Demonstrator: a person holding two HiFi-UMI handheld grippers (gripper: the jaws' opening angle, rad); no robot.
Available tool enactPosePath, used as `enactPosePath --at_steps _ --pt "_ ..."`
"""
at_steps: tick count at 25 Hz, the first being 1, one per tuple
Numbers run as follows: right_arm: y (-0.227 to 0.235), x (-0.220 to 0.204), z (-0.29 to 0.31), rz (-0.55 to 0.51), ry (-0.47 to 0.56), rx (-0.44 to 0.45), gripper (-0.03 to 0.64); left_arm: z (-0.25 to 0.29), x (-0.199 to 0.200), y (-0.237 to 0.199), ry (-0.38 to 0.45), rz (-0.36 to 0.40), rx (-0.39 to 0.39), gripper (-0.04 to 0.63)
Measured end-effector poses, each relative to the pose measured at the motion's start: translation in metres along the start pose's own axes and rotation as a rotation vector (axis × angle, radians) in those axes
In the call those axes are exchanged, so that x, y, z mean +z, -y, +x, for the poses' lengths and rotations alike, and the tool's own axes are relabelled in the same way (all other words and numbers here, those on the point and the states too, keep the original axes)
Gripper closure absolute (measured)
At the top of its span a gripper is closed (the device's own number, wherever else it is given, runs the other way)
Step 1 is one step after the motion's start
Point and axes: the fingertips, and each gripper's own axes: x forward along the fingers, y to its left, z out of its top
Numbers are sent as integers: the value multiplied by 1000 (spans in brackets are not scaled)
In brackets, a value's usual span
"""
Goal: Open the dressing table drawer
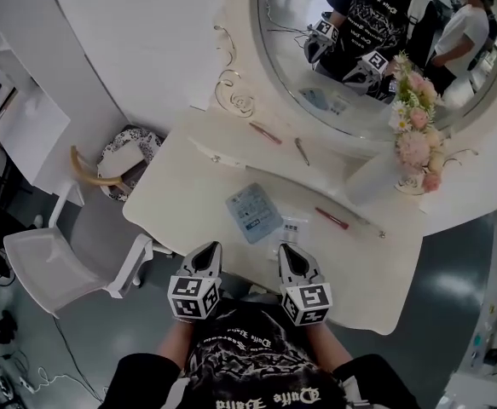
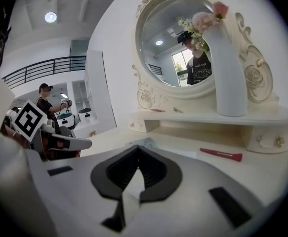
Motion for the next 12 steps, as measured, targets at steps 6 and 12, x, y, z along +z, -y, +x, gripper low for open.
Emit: enactPosePath --at_steps 6,12 --pt "10 -3 -4 26 -12 -25 606 13 14 1 4 50 5 578" --pt "7 -1 -1 35 -8 -62 606 35 47 -14 34 102 -7 578"
